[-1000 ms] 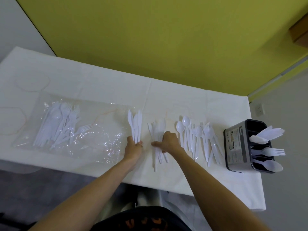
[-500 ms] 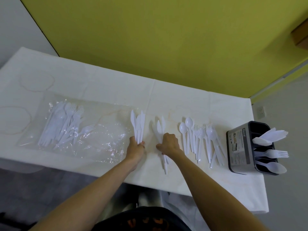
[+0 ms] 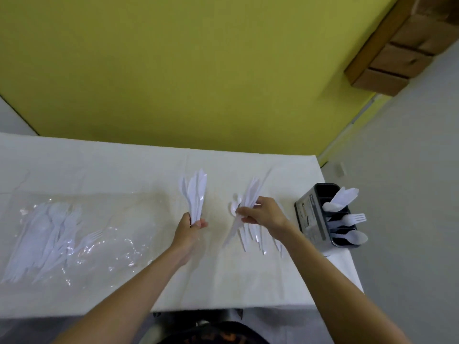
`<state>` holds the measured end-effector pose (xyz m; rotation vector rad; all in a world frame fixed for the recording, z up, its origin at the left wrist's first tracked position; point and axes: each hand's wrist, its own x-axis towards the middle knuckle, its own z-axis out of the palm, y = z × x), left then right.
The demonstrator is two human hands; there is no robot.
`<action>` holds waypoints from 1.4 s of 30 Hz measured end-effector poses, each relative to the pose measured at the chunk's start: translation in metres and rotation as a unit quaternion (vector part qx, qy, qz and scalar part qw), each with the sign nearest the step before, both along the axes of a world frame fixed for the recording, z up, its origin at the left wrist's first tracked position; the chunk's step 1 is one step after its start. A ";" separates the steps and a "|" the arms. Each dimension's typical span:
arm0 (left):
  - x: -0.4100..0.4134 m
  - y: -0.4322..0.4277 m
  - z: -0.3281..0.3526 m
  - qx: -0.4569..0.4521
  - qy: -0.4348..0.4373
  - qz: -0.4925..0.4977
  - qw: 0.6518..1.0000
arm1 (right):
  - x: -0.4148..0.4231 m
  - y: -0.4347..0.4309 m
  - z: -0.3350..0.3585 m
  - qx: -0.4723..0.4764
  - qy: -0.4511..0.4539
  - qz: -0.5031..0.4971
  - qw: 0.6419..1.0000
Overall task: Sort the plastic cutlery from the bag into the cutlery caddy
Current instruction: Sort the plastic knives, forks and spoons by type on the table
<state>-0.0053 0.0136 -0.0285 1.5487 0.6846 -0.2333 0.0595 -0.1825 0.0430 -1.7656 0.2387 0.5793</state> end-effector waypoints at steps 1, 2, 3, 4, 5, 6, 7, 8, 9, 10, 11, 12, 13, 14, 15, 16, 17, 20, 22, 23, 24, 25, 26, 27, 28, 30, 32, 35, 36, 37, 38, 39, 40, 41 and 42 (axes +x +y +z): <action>0.008 -0.009 0.004 -0.005 -0.011 -0.010 1.000 | 0.004 -0.016 0.014 0.006 -0.025 -0.025 0.999; 0.015 -0.019 0.009 -0.008 -0.022 -0.026 0.999 | 0.007 -0.034 0.029 0.013 -0.050 -0.053 0.997; 0.022 -0.028 0.014 -0.013 -0.030 -0.036 0.999 | 0.011 -0.052 0.043 0.019 -0.071 -0.077 0.994; 0.028 -0.036 0.018 -0.020 -0.038 -0.045 0.998 | 0.015 -0.069 0.057 0.020 -0.090 -0.095 0.991; 0.034 -0.046 0.023 -0.029 -0.047 -0.051 0.997 | 0.018 -0.087 0.070 0.017 -0.110 -0.114 0.987; 0.038 -0.054 0.027 -0.033 -0.051 -0.062 0.996 | 0.020 -0.105 0.080 0.013 -0.131 -0.136 0.982; 0.043 -0.066 0.033 -0.041 -0.056 -0.073 0.995 | 0.021 -0.124 0.092 0.012 -0.151 -0.167 0.974; 0.047 -0.076 0.037 -0.049 -0.061 -0.083 0.994 | 0.022 -0.141 0.100 0.011 -0.169 -0.204 0.964; 0.053 -0.086 0.041 -0.053 -0.068 -0.089 0.992 | 0.022 -0.157 0.106 0.013 -0.184 -0.245 0.952; 0.057 -0.096 0.045 -0.055 -0.074 -0.097 0.991 | 0.023 -0.170 0.110 0.019 -0.197 -0.284 0.938; 0.061 -0.110 0.051 -0.055 -0.081 -0.110 0.989 | 0.022 -0.184 0.111 0.026 -0.205 -0.320 0.925; 0.065 -0.118 0.054 -0.054 -0.089 -0.113 0.988 | 0.022 -0.190 0.108 0.026 -0.202 -0.344 0.917; 0.068 -0.124 0.059 -0.056 -0.100 -0.116 0.987 | 0.022 -0.192 0.103 0.027 -0.186 -0.364 0.912; 0.071 -0.131 0.064 -0.063 -0.106 -0.121 0.985 | 0.021 -0.192 0.096 0.025 -0.167 -0.378 0.910; 0.074 -0.136 0.070 -0.073 -0.112 -0.123 0.984 | 0.020 -0.189 0.089 0.016 -0.147 -0.390 0.909; 0.077 -0.141 0.073 -0.086 -0.114 -0.123 0.982 | 0.018 -0.185 0.082 -0.001 -0.136 -0.404 0.905; 0.079 -0.146 0.078 -0.096 -0.121 -0.128 0.980 | 0.016 -0.183 0.075 -0.040 -0.131 -0.414 0.900; 0.087 -0.163 0.087 -0.128 -0.130 -0.141 0.973 | 0.012 -0.181 0.065 -0.174 -0.159 -0.405 0.883; 0.095 -0.174 0.100 -0.135 -0.134 -0.137 0.972 | 0.010 -0.179 0.066 -0.227 -0.187 -0.344 0.892; 0.098 -0.179 0.102 -0.133 -0.140 -0.142 0.971 | 0.007 -0.178 0.065 -0.240 -0.190 -0.313 0.899; 0.099 -0.182 0.099 -0.134 -0.139 -0.140 0.971 | 0.001 -0.171 0.063 -0.258 -0.199 -0.281 0.903; 0.098 -0.186 0.106 -0.122 -0.136 -0.153 0.971 | 0.000 -0.168 0.063 -0.272 -0.193 -0.252 0.909; 0.113 -0.262 0.097 -0.103 -0.107 -0.184 0.972 | 0.009 -0.233 0.038 -0.263 -0.160 -0.253 0.917; 0.114 -0.281 0.101 -0.102 -0.087 -0.180 0.974 | 0.012 -0.245 0.031 -0.266 -0.155 -0.241 0.921; 0.112 -0.282 0.104 -0.102 -0.088 -0.185 0.973 | 0.009 -0.239 0.027 -0.280 -0.155 -0.212 0.923; 0.111 -0.289 0.098 -0.081 -0.095 -0.206 0.971 | 0.009 -0.235 0.029 -0.283 -0.163 -0.189 0.926; 0.109 -0.291 0.094 -0.032 -0.102 -0.234 0.966 | 0.012 -0.231 0.036 -0.281 -0.164 -0.158 0.932; 0.109 -0.285 0.092 0.036 -0.121 -0.282 0.951 | 0.017 -0.230 0.036 -0.282 -0.163 -0.141 0.935; 0.110 -0.284 0.093 0.053 -0.131 -0.294 0.945 | 0.019 -0.230 0.039 -0.284 -0.167 -0.136 0.934; 0.109 -0.282 0.097 0.068 -0.141 -0.301 0.941 | 0.021 -0.231 0.041 -0.286 -0.171 -0.131 0.934; 0.109 -0.281 0.098 0.091 -0.154 -0.309 0.934 | 0.023 -0.232 0.042 -0.290 -0.175 -0.127 0.932; 0.109 -0.281 0.096 0.112 -0.165 -0.311 0.929 | 0.025 -0.234 0.043 -0.290 -0.178 -0.125 0.932; 0.108 -0.280 0.093 0.131 -0.172 -0.309 0.926 | 0.025 -0.235 0.044 -0.291 -0.180 -0.122 0.932; 0.107 -0.279 0.090 0.144 -0.172 -0.309 0.924 | 0.026 -0.236 0.043 -0.290 -0.182 -0.120 0.932; 0.105 -0.279 0.088 0.155 -0.169 -0.313 0.921 | 0.025 -0.236 0.043 -0.293 -0.182 -0.117 0.931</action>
